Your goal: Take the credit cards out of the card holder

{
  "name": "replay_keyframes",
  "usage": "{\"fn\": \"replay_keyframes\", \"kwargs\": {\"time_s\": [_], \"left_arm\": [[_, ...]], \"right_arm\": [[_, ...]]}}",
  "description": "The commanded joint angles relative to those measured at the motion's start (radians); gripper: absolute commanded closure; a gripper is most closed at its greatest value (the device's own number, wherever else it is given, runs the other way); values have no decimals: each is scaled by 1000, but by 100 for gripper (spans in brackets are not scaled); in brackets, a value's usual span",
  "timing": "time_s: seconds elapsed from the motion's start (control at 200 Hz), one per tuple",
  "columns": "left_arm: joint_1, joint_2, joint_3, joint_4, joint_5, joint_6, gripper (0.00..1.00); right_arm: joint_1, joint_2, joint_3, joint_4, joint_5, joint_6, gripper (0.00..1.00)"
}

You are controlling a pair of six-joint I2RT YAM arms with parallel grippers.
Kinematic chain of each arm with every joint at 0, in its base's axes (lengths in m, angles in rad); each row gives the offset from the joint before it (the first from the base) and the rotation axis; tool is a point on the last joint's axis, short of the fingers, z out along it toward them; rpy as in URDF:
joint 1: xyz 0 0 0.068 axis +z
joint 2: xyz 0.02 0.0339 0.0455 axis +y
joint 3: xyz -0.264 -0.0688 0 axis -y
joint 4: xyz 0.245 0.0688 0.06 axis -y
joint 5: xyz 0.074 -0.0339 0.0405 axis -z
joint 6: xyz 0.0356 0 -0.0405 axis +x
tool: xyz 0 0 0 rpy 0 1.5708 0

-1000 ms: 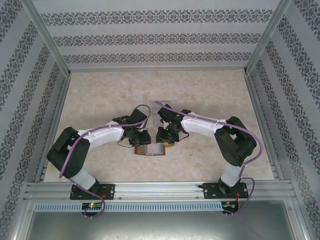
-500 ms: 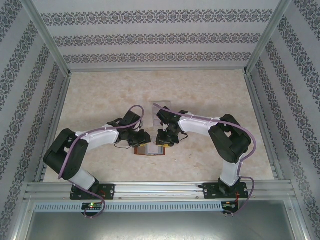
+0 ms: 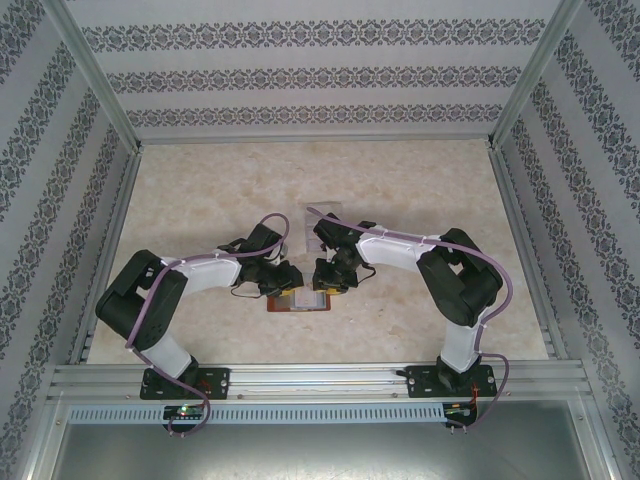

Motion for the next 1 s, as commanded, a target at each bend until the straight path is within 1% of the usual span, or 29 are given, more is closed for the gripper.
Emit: {"fn": "replay_keyframes", "kwargs": {"time_s": [0.0,0.11,0.3,0.505,0.779,0.994], "left_arm": [[12,9,-14,35,28,-13,76],[15,-9,-16,22,10,-10,80],[27,-35,-11,-21,0,6,82],[45,-74,-5,-86,-9,43,86],[55,-83,27,-179,-9,112,87],[57,-111,65,-284,-65,157,87]], "right_arm": [[5,22,-5,-2,5,-6,71],[5,22,-6,-2,7,-5,71],[5,21,-5,-6,7,-5,71],[2,20,-3,-12,7,-12,72],[1,20,-5,-11,8,-12,73],[1,18,-8,-11,10,-10,73]]}}
